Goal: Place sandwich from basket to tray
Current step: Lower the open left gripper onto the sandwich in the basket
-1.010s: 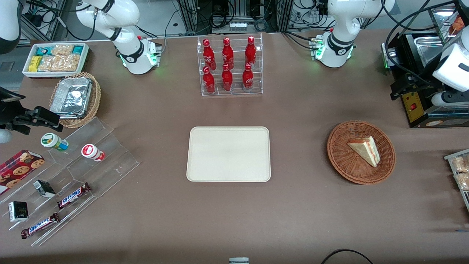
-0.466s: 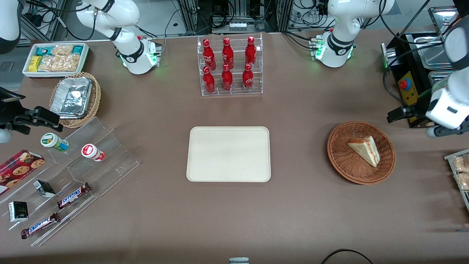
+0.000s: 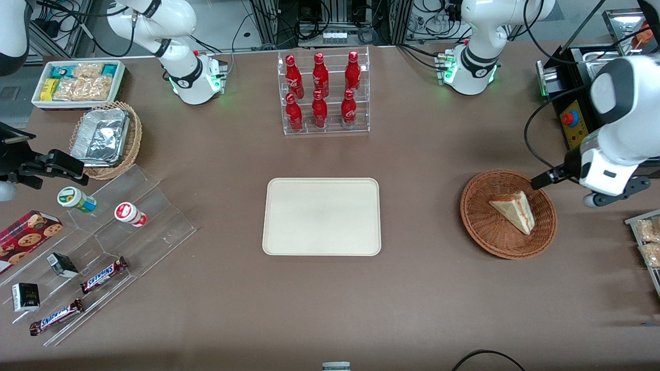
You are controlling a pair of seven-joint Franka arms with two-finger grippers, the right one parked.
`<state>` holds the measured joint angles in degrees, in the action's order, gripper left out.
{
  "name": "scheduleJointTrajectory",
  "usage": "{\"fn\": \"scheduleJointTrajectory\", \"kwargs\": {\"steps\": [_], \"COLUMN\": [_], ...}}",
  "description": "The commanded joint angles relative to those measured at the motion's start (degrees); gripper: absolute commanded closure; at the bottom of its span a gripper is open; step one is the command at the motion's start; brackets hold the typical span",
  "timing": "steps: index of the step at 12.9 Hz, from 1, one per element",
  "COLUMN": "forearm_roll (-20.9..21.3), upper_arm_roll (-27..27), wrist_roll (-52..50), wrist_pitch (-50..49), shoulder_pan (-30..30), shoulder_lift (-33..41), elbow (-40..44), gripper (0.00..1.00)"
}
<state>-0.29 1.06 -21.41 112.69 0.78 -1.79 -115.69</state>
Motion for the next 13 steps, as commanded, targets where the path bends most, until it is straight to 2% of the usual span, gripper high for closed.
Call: {"fn": "scheduleJointTrajectory", "kwargs": {"steps": [1, 5, 13], "forearm_roll": [-0.5, -0.59, -0.42], "upper_arm_roll": [-0.19, -0.19, -0.19], "wrist_roll": [-2.76, -8.72, -14.54], "wrist_pitch": [5.77, 18.95, 26.88], "shoulder_pan": [0.27, 1.59, 1.24], "shoulder_lift": [-1.19, -4.26, -12.44], "elbow": [-3.83, -10.6, -10.95], "gripper": [0.0, 0.0, 0.0]}}
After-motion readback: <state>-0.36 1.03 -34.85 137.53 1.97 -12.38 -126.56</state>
